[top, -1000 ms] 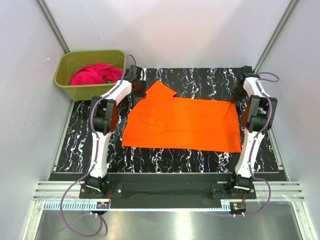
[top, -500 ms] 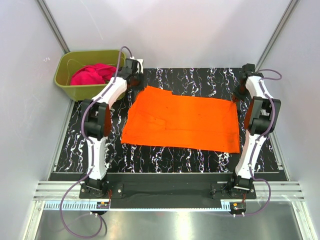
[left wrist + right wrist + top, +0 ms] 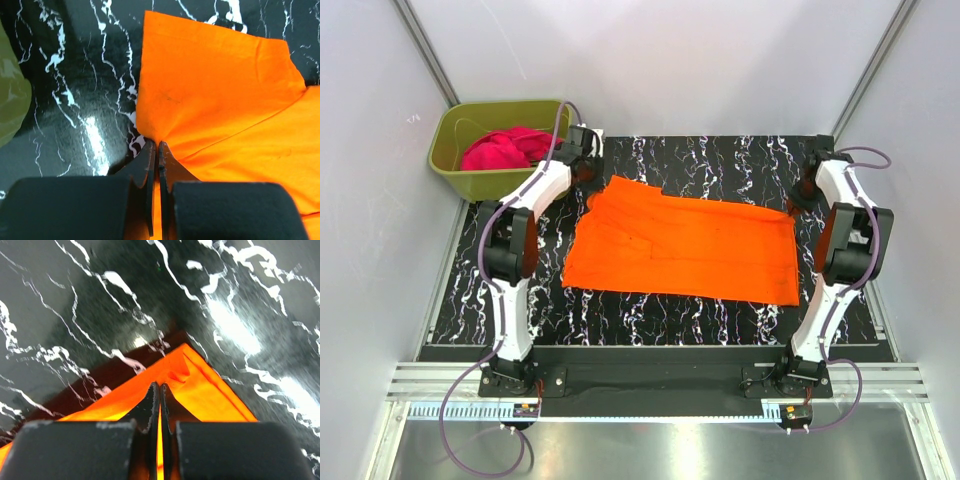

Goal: Fold and stack the t-shirts
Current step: Fold the tshirt

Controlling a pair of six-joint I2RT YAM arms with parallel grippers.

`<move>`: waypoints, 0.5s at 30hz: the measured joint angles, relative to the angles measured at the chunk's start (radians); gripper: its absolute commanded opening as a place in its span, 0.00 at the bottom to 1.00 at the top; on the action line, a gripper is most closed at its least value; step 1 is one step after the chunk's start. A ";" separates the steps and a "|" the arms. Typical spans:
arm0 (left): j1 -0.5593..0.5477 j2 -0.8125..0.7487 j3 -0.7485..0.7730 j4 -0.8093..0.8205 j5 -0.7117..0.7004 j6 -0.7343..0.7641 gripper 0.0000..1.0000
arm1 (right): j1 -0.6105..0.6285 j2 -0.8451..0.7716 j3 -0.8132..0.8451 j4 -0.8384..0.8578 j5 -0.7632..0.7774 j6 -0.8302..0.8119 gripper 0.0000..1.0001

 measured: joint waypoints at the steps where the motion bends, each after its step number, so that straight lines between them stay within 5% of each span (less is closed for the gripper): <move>1: 0.000 -0.007 -0.009 -0.002 -0.003 0.000 0.00 | 0.000 -0.010 -0.009 -0.001 0.000 0.000 0.00; 15: -0.007 -0.209 -0.237 -0.004 -0.036 -0.061 0.00 | 0.000 -0.156 -0.204 0.002 -0.005 0.005 0.00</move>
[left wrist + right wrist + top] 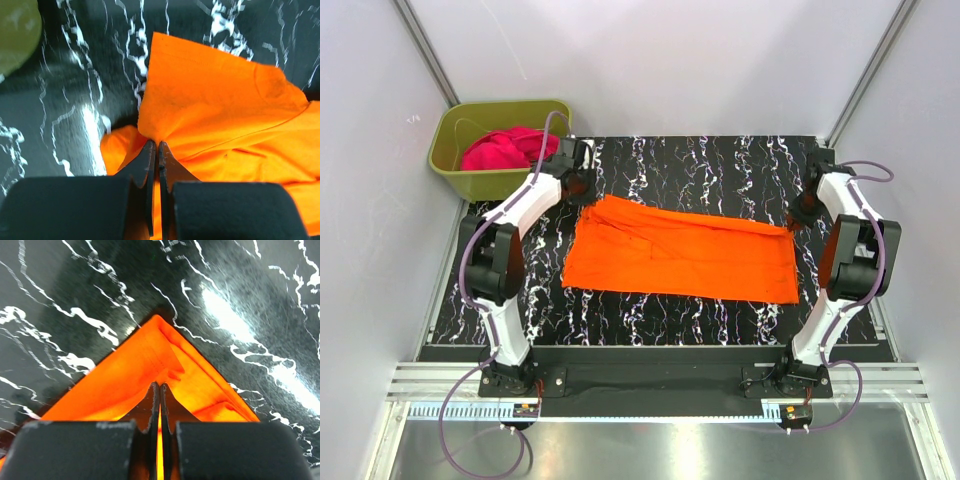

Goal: Fold and stack the t-shirts
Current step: Fold the tshirt

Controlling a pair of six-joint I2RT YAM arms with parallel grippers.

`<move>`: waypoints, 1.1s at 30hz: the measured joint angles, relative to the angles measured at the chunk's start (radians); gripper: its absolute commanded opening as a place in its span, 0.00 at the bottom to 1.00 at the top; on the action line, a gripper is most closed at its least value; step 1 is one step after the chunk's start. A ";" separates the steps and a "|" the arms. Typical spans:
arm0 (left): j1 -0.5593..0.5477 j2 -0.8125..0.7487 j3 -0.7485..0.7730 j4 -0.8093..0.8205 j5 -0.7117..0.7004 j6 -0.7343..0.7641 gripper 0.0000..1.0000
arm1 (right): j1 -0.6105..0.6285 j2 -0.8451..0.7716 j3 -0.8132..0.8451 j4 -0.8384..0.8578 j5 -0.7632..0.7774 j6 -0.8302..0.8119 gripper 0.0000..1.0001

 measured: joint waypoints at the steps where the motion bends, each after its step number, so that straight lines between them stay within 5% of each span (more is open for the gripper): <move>1: -0.002 -0.003 -0.012 -0.001 0.000 -0.003 0.00 | 0.000 -0.002 -0.007 0.000 0.000 0.000 0.00; 29: -0.033 -0.051 -0.196 -0.031 -0.040 -0.062 0.00 | -0.018 -0.093 -0.207 0.026 0.009 0.000 0.00; 30: -0.033 -0.053 -0.201 -0.031 -0.041 -0.062 0.03 | -0.019 -0.093 -0.209 0.029 0.010 0.000 0.00; 33: -0.034 -0.059 -0.217 -0.031 -0.041 -0.057 0.34 | -0.022 -0.093 -0.213 0.034 0.011 -0.001 0.16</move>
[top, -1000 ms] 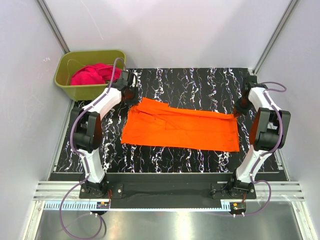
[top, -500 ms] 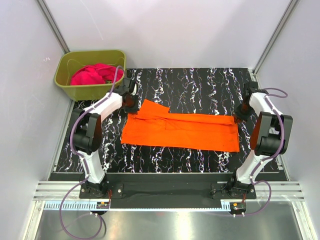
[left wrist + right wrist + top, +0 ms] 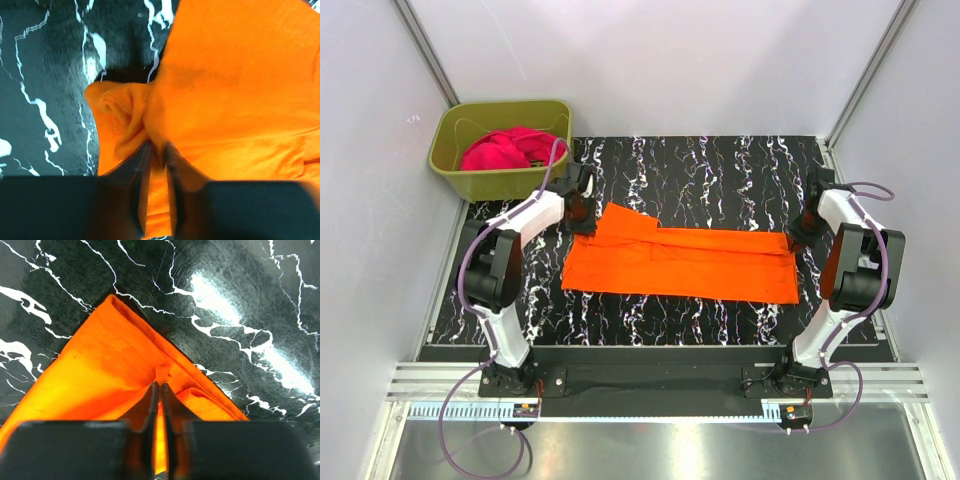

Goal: Fold and stack the t-shirts
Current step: Fold the tshirt

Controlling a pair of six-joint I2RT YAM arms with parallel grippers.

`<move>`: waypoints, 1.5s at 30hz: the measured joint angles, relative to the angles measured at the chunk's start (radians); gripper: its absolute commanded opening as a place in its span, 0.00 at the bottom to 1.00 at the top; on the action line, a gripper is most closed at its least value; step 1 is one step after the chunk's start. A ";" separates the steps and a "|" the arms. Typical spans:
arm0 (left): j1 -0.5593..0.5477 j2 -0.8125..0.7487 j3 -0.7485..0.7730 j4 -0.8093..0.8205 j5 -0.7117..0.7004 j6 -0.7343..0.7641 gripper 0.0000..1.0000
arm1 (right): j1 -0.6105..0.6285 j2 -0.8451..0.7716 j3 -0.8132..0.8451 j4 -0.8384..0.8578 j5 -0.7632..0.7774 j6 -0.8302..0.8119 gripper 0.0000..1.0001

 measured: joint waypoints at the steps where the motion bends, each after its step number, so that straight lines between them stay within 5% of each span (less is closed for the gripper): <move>1: 0.000 -0.005 -0.007 -0.001 0.000 0.003 0.50 | -0.001 0.000 0.000 0.001 0.000 -0.002 0.38; 4: -0.003 -0.043 -0.037 -0.016 -0.008 0.014 0.70 | -0.004 0.000 0.000 0.000 0.000 -0.020 0.62; 12: -0.035 -0.172 0.082 -0.033 -0.014 0.064 0.79 | 0.009 -0.199 -0.026 0.022 -0.087 -0.067 0.89; 17: -0.045 0.043 0.325 0.019 -0.004 0.116 0.74 | 0.153 -0.209 0.024 0.102 -0.189 -0.064 0.87; 25: -0.044 0.362 0.457 0.000 -0.036 0.159 0.71 | 0.391 0.129 0.314 0.182 -0.319 0.021 0.70; 33: -0.044 0.397 0.492 -0.018 -0.045 0.146 0.65 | 0.541 0.357 0.468 0.272 -0.392 0.159 0.59; 45: -0.018 0.452 0.529 -0.016 0.016 0.137 0.33 | 0.609 0.490 0.501 0.297 -0.447 0.242 0.48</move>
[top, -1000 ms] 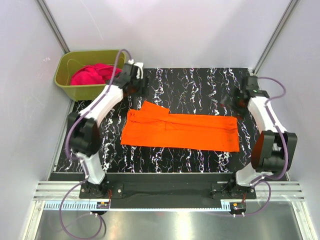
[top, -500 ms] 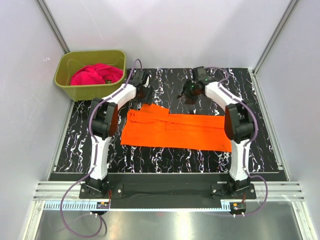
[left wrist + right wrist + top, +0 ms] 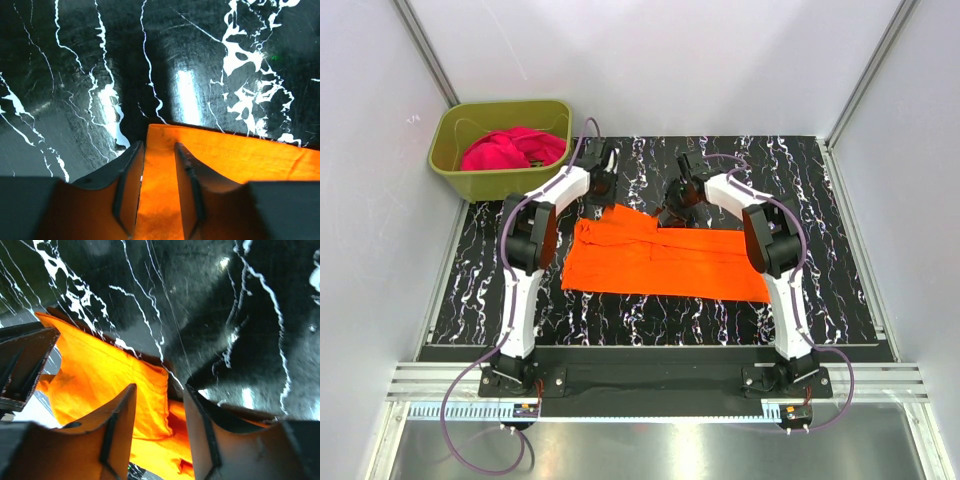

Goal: Fold and stack the t-shirts
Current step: Fold the tshirt

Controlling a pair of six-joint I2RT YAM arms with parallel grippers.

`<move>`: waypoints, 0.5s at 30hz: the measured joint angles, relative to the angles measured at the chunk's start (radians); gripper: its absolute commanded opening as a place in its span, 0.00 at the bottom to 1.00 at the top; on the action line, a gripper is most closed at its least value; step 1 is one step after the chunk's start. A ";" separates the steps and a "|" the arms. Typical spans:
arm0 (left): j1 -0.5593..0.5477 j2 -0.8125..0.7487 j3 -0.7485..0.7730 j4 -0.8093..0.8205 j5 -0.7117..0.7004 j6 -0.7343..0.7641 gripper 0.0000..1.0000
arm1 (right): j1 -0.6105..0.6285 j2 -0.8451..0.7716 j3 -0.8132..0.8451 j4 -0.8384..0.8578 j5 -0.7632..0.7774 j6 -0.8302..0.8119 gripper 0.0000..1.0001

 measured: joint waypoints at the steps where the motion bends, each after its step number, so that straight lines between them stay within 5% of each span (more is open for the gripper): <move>1: 0.002 0.004 0.006 0.000 0.005 0.001 0.25 | 0.002 0.009 0.007 0.000 0.000 0.002 0.44; 3: 0.006 0.016 0.023 0.001 0.017 0.000 0.15 | 0.004 0.027 0.026 0.003 -0.010 0.012 0.37; 4: 0.007 0.023 0.033 0.001 0.024 0.000 0.00 | 0.005 0.038 0.038 0.005 -0.013 0.017 0.33; 7: 0.010 0.032 0.051 0.000 0.047 0.000 0.00 | 0.011 0.060 0.061 0.013 -0.020 0.031 0.19; 9: 0.010 0.033 0.052 0.000 0.059 0.000 0.00 | 0.014 0.064 0.063 0.014 -0.017 0.034 0.00; 15: 0.010 0.018 0.044 -0.003 0.093 -0.005 0.00 | 0.016 0.064 0.100 0.006 -0.029 0.039 0.00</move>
